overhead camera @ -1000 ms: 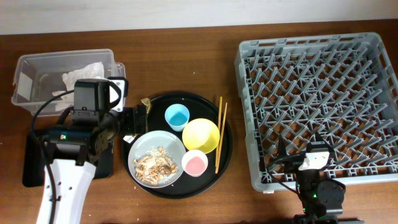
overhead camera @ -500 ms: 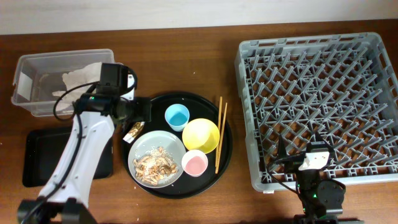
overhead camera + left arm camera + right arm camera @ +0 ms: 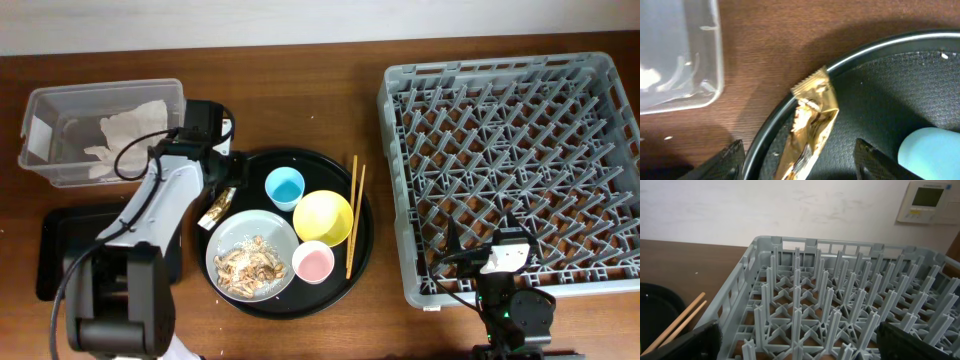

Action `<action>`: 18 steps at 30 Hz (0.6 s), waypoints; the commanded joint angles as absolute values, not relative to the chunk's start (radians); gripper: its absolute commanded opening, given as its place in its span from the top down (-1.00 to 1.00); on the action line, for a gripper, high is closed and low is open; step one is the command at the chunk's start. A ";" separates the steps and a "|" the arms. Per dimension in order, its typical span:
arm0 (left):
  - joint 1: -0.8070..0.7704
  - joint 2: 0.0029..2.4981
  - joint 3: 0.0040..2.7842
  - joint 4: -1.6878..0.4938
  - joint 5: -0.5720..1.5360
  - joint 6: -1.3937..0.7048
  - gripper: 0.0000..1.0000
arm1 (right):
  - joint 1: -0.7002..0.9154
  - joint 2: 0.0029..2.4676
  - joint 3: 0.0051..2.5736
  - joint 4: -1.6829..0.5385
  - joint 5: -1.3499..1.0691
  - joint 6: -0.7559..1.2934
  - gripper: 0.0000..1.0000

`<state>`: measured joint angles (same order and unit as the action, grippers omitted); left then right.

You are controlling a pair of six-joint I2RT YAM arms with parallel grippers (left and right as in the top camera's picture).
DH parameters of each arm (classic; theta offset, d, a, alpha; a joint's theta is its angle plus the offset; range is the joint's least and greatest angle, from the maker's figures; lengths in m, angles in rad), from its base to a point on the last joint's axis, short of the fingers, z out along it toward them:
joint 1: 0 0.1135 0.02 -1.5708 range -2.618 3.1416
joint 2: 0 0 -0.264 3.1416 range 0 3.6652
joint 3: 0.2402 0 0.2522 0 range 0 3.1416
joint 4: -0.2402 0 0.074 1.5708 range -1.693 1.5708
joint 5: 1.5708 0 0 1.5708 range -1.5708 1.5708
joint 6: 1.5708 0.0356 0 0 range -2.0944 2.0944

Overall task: Sort waste into correct bins and load items into the dishwasher rack
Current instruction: 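Move the left gripper back to the tray and grasp the gold wrapper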

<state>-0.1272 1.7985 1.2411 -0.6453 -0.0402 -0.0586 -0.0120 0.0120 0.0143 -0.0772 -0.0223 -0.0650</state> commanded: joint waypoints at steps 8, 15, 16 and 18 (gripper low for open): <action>-0.138 1.921 1.248 -0.637 -0.022 -0.007 -0.15 | -0.007 0.006 0.006 -0.078 -0.014 -0.072 -0.97; -0.138 1.943 1.247 -0.628 0.001 -0.006 0.12 | -0.007 0.006 0.006 -0.078 -0.014 -0.072 -0.97; -0.138 1.944 1.247 -0.628 0.000 -0.006 0.16 | -0.007 0.006 0.006 -0.078 -0.014 -0.071 -0.97; -0.138 1.940 1.248 -0.632 0.001 -0.007 0.35 | -0.007 0.006 0.006 -0.078 -0.014 -0.072 -0.97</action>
<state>-0.1364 1.9251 1.2411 -0.6308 -0.0189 -0.0151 -0.0120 0.0120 0.0143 -0.0772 -0.0223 -0.0647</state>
